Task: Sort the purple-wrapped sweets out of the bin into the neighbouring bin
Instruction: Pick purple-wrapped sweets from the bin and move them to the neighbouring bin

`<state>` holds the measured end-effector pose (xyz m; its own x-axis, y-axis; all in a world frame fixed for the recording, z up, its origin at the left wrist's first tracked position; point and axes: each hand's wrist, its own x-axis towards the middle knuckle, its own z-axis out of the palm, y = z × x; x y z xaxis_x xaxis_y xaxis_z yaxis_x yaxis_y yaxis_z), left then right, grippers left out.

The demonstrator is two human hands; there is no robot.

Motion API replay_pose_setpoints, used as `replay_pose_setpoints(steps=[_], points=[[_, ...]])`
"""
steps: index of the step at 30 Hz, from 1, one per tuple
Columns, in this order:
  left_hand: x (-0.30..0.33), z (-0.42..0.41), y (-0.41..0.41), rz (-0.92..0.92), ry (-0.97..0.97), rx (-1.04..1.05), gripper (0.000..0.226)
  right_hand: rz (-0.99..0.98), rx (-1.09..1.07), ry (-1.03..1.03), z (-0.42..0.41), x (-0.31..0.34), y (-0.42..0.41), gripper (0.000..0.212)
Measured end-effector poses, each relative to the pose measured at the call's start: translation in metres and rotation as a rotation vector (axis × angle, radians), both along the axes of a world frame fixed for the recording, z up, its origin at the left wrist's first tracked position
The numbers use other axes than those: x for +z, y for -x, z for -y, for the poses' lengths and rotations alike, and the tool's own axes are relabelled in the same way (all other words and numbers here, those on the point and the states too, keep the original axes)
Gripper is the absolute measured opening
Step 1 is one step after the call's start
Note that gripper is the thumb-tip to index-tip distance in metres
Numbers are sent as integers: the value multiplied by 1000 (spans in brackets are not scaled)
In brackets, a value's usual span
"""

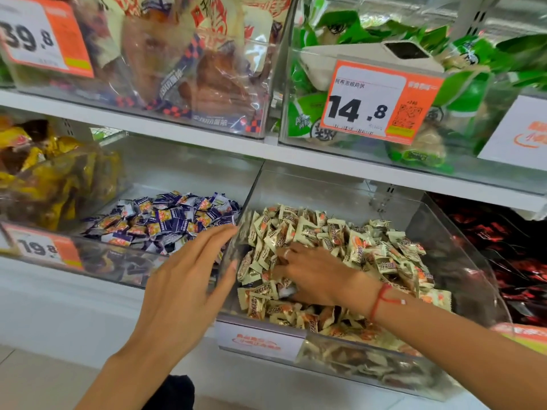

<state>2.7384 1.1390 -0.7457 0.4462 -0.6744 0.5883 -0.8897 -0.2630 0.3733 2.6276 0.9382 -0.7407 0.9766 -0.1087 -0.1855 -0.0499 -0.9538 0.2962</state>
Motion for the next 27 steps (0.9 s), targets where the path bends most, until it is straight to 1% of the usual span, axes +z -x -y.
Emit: replay_pose_setpoints(steps=[3,5,6,8,10,13,14,16,18,20,21,23,24,25,26,27], points=[[6,2,4,97,46,-30,39,-1,35,106,3,4,4,35],[10,4,7,121,51,-54,36,-25,10,73,5,8,10,35],[11,5,8,133,59,-59,34,-31,-22,3,6,11,14,36],[12,6,11,152,87,-50,32,10,-100,-222,12,17,26,34],[13,10,14,139,105,-54,31,104,-163,-525,15,24,42,29],[21,22,29,80,84,-136,37,346,-310,-1068,0,43,63,27],[24,27,37,65,81,-161,40,438,-345,-1204,-8,51,66,25],[29,36,48,1,129,-192,45,568,-345,-1355,-22,62,66,25],[33,40,52,-172,246,-233,41,635,-341,-1428,-31,65,60,26],[30,40,47,-374,365,-294,30,653,-347,-1520,-32,65,53,26],[28,38,43,-445,400,-316,25,630,-353,-1548,-30,63,50,27],[25,31,37,-445,436,-297,23,565,-330,-1495,-25,59,43,28],[24,28,34,-428,450,-261,21,542,-295,-1385,-21,56,39,26],[22,25,31,-430,467,-221,19,510,-260,-1211,-16,51,35,25],[22,23,29,-438,488,-187,16,430,-232,-995,-9,43,31,27],[21,21,26,-437,505,-152,13,292,-210,-780,-4,35,26,35]])
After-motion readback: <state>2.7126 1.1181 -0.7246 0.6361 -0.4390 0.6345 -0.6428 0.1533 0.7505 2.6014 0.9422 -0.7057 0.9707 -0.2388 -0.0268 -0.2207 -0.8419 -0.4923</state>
